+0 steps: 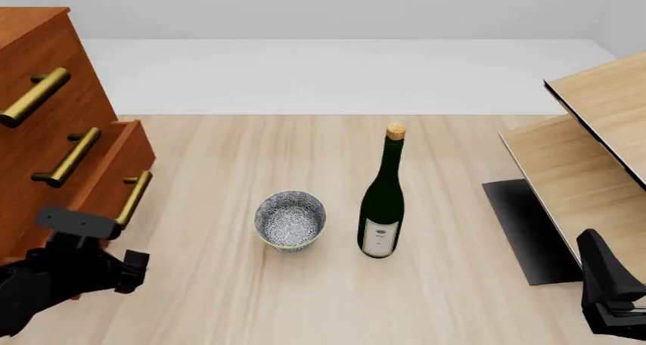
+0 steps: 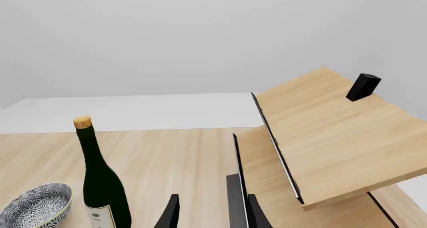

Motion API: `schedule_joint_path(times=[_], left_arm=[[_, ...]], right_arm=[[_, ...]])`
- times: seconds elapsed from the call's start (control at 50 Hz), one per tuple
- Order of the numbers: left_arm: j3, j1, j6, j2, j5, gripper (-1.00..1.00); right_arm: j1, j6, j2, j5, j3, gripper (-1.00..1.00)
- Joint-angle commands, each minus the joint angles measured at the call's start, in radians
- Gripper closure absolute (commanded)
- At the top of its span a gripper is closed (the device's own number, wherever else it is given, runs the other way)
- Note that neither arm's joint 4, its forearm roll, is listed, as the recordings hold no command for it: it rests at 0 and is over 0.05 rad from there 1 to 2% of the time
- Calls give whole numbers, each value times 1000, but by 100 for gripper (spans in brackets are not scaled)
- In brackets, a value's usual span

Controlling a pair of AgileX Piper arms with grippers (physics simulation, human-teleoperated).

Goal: Close the bottom drawer of the cabinet and open the top drawer.

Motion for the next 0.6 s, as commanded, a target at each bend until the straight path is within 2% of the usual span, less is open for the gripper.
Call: schedule_joint_path(times=[0.02, 0.2, 0.6], left_arm=[[17, 60, 39, -14, -21, -100], [16, 124, 68, -34, -27, -100], [24, 198, 108, -50, -40, -100]], right_arm=[[0, 0, -1, 0, -1, -100], [1, 0, -1, 1, 0, -100], [3, -2, 0, 0, 0, -100]])
